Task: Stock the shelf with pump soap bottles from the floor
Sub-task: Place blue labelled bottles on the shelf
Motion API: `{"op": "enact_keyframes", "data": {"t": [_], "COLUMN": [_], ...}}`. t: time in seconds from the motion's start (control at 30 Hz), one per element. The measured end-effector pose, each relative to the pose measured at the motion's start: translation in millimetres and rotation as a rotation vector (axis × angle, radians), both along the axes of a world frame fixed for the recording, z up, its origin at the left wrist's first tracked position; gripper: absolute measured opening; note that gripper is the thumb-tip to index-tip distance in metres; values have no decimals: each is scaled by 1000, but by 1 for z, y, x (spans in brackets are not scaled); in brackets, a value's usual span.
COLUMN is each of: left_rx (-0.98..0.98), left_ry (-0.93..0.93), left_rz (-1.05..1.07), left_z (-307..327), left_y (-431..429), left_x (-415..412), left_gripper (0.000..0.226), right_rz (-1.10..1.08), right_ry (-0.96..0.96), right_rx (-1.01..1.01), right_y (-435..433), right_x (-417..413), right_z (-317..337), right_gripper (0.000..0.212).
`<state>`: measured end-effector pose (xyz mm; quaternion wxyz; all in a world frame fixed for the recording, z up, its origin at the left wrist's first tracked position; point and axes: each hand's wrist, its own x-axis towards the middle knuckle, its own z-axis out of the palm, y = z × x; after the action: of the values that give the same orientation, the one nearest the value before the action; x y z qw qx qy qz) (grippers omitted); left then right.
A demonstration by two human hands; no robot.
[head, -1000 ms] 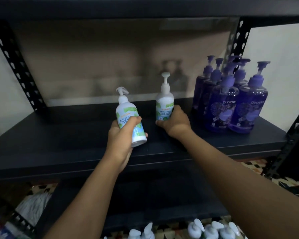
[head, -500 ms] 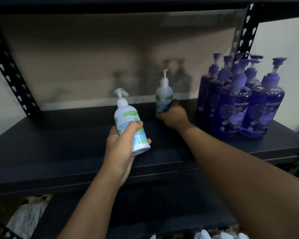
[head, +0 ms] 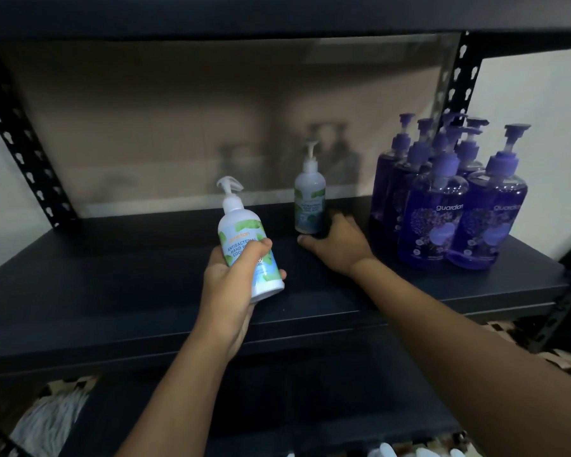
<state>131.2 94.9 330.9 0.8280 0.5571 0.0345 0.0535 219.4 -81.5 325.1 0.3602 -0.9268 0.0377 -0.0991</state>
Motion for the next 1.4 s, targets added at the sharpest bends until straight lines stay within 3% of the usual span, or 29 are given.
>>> {"op": "enact_keyframes", "data": {"t": [0.17,0.27,0.37,0.5,0.77,0.87,0.97,1.4], "left_rx": [91,223,435,691,876,986,1011,1044], "left_ry": [-33,-71,-139,-223,-164,-125,-108,-72], "left_rz": [27,38,32,-21,-90,-83,-58,150], "left_z": [-3,-5,0,5,-6,-8,-8,-8], "left_y": [-2,-4,-4,-4,3,10,13,-9], "left_x": [0,0,1,5,7,3,14,113], "left_gripper": [44,44,40,59,86,74,62,63], "right_rz": [110,110,106,88,75,72,68,69], "right_ry": [109,182,196,191,188,187,188,167], "right_rx": [-371,-480,-493,-491,-490,-495,-497,-504], "right_y": [-17,-25,-23,-21,-19,-19,-19,-18], "right_x": [-54,-71,-74,-74,-78,-79,-80,-78], "right_z": [0,-1,-3,-4,-1,-1,-1,-1], "right_gripper": [82,77,75,75,74,73,73,68]}}
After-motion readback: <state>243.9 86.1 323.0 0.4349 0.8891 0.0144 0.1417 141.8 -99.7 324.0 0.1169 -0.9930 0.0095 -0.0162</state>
